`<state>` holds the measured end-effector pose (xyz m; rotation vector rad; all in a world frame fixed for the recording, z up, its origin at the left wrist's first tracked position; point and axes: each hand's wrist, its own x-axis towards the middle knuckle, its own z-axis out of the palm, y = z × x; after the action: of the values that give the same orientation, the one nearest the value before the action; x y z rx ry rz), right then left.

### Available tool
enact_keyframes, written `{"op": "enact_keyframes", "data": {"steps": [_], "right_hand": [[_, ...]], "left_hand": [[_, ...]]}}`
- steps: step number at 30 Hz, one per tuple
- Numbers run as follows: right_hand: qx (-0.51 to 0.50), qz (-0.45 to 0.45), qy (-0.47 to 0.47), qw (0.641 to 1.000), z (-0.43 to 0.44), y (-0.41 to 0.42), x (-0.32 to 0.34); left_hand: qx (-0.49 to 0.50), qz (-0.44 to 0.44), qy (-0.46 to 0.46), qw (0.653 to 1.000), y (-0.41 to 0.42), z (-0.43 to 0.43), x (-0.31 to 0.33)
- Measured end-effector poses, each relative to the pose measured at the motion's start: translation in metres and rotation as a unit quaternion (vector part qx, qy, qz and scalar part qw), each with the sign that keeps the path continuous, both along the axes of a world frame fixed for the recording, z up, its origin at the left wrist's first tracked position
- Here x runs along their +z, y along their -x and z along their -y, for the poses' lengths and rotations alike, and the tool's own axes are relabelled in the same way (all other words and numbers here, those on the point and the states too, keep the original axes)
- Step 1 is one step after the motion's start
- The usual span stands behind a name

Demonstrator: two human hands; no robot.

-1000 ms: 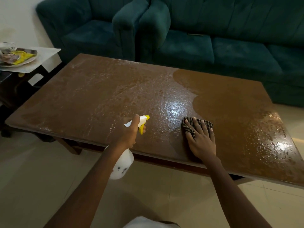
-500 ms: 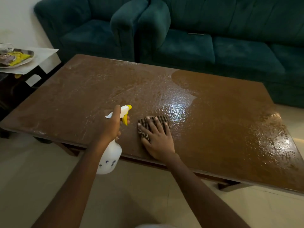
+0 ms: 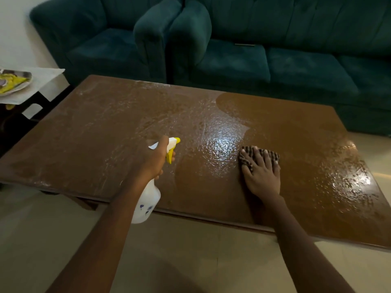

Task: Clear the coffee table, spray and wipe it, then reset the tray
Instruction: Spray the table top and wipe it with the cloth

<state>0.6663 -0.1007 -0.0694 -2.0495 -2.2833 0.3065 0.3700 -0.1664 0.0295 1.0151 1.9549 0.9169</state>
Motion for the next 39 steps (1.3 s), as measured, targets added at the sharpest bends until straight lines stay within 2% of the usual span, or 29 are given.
{"op": "enact_keyframes", "data": {"steps": [5,9,15,18,23,26,30,34,36,39], "right_hand": [[0.014,-0.019,0.03,0.999,-0.045,0.033,0.006],[0.027,-0.046,0.044,0.998,-0.052,0.016,0.008],[-0.011,-0.054,0.043,0.998,-0.079,-0.014,0.007],[-0.012,-0.054,0.033,0.998,-0.094,-0.013,0.005],[-0.013,-0.046,0.048,0.998,-0.131,0.011,0.007],[0.044,-0.027,0.053,0.997,-0.144,0.052,0.009],[0.176,-0.019,0.027,0.984,-0.12,0.1,0.006],[0.257,-0.012,0.002,0.966,-0.067,0.08,0.003],[0.248,-0.011,0.002,0.969,-0.049,0.052,0.002],[0.136,0.015,-0.006,0.991,-0.069,0.019,0.004]], "left_hand": [[-0.017,-0.021,-0.004,1.0,-0.007,-0.019,0.0],[-0.031,-0.023,0.013,0.999,-0.019,-0.041,0.004],[-0.029,-0.04,0.042,0.998,-0.036,-0.071,0.009],[-0.014,-0.026,0.035,0.999,-0.038,-0.079,0.009],[0.001,-0.051,0.019,0.999,-0.036,-0.081,0.003],[0.014,-0.034,0.018,0.999,-0.027,-0.08,0.002],[0.017,-0.035,0.0,0.999,-0.014,-0.083,-0.005],[-0.007,-0.024,-0.013,1.0,-0.006,-0.101,-0.002],[-0.005,-0.025,-0.022,0.999,-0.007,-0.109,0.0],[-0.02,-0.013,-0.017,1.0,0.0,-0.118,0.0]]}}
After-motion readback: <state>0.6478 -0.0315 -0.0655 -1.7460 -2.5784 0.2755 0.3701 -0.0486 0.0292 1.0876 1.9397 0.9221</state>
